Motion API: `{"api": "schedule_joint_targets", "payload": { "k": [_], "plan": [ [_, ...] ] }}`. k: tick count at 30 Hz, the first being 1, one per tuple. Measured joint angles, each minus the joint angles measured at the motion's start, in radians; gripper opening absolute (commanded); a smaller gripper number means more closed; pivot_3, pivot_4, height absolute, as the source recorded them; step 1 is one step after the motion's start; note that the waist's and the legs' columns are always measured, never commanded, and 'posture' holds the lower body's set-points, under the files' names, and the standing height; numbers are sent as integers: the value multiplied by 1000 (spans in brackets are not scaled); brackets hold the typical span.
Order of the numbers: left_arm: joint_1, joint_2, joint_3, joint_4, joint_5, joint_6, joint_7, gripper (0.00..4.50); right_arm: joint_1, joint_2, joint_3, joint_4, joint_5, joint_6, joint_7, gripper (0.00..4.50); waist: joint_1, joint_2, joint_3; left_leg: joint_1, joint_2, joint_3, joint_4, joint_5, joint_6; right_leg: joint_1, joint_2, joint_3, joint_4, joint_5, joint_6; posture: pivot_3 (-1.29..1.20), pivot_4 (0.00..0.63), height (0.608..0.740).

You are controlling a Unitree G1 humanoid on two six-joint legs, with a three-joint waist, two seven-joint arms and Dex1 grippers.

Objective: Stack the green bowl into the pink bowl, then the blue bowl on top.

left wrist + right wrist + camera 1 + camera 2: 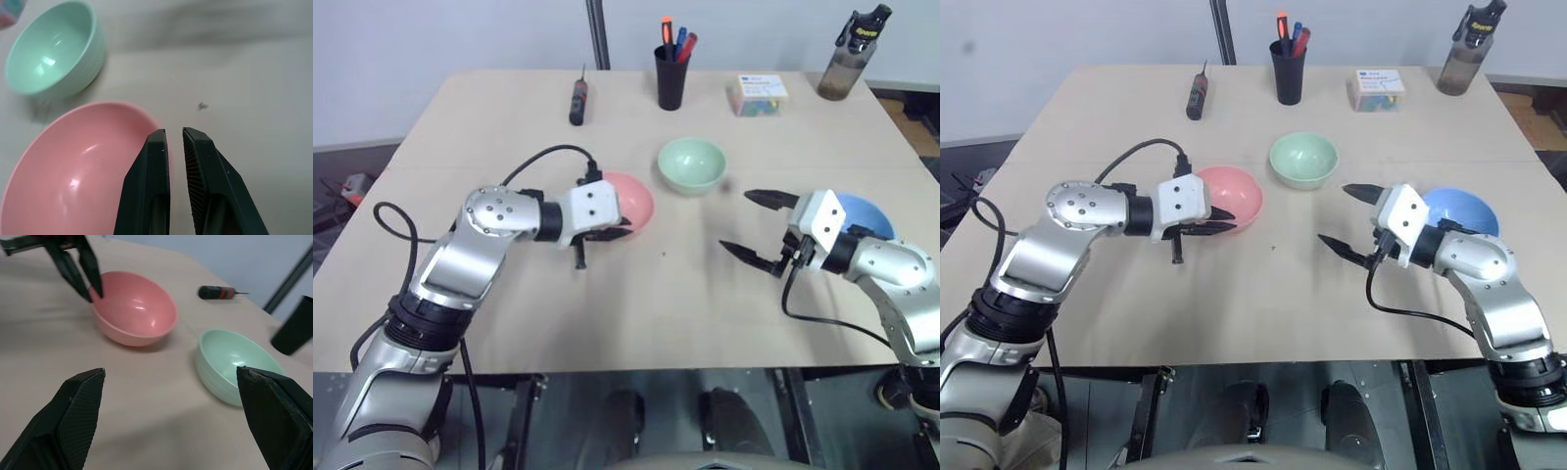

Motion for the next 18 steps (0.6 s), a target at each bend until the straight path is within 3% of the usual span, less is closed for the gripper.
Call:
{"api": "schedule_joint_targets", "payload": {
  "k": [11,14,16,17,18],
  "plan": [
    [-50,-70,-64,64,6,-103,-41,624,41,-15,-23,-67,0,31,-39,4500,-1,0,0,0,0,0,0,-2,3,0,1,0,0,0,0,0,150,740],
    [-69,-55,-38,87,24,-98,-15,1320,47,-16,-29,-76,0,33,-48,4500,-2,0,0,0,0,0,0,-2,3,0,1,0,0,0,0,0,150,740],
    [-68,-11,-2,83,44,-75,9,1947,52,-16,-29,-78,0,33,-55,4500,-5,0,0,0,0,0,0,-2,3,0,1,0,0,0,0,0,150,740],
    [-68,-4,12,80,50,-63,20,2480,51,-15,-29,-77,0,33,-55,4500,-3,0,0,0,0,0,0,-2,3,0,1,0,0,0,0,0,150,740],
    [-67,-1,17,76,54,-57,27,2543,51,-15,-29,-77,0,33,-55,4500,-2,0,0,0,0,0,0,-2,3,0,1,0,0,0,0,0,150,740]
  ]
}}
